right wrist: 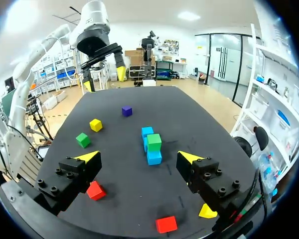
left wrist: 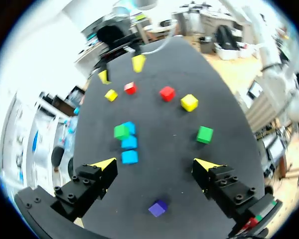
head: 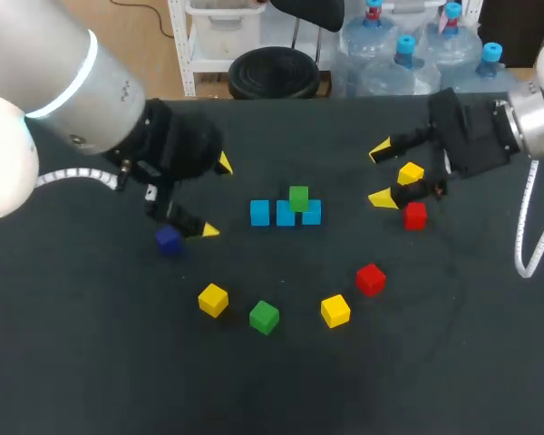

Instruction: Place the blue cubes, place green cubes on the blue cubes, place the yellow cubes on the green cubes, then place the red cubes on the yellow cubes, and place purple cube on the red cubes.

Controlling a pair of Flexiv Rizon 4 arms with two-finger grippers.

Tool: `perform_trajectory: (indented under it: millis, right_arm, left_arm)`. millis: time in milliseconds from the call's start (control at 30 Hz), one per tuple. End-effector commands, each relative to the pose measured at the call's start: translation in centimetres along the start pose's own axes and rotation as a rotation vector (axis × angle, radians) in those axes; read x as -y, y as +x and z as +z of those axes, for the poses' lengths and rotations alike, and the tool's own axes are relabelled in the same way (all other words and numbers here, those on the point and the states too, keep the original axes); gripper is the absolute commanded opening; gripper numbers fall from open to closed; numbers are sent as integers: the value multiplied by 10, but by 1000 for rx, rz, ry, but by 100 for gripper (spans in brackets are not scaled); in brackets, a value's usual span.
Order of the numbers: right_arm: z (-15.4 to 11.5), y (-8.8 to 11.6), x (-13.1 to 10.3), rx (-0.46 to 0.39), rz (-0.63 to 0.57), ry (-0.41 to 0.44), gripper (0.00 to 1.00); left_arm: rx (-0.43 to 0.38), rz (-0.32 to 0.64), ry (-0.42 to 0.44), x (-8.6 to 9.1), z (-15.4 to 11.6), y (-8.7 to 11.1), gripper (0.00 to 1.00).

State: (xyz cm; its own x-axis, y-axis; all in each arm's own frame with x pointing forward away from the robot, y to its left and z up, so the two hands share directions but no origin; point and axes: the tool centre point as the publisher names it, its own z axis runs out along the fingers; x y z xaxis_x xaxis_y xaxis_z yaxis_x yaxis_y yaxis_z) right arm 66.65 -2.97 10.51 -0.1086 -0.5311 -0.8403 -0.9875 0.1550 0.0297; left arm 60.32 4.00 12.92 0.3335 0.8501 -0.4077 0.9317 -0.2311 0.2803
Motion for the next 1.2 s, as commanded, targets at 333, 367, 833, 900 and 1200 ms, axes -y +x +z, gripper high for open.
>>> perform_trajectory:
  millis: [333,367,833,900,1200]
  right_arm:
    - [0,0,0,2,-1,0,100]
    - [0,0,0,2,-1,0,100]
    - [0,0,0,2,-1,0,100]
    - [0,0,0,2,-1,0,100]
    - [0,0,0,2,-1,0,100]
  left_arm:
    - [117,214,128,28,-3,-23,100]
    - [121,216,128,30,-1,-25,100]
    - [150,243,84,61,34,-44,100]
    - [140,254,95,67,40,-44,100]
    - [98,267,118,79,65,-34,100]
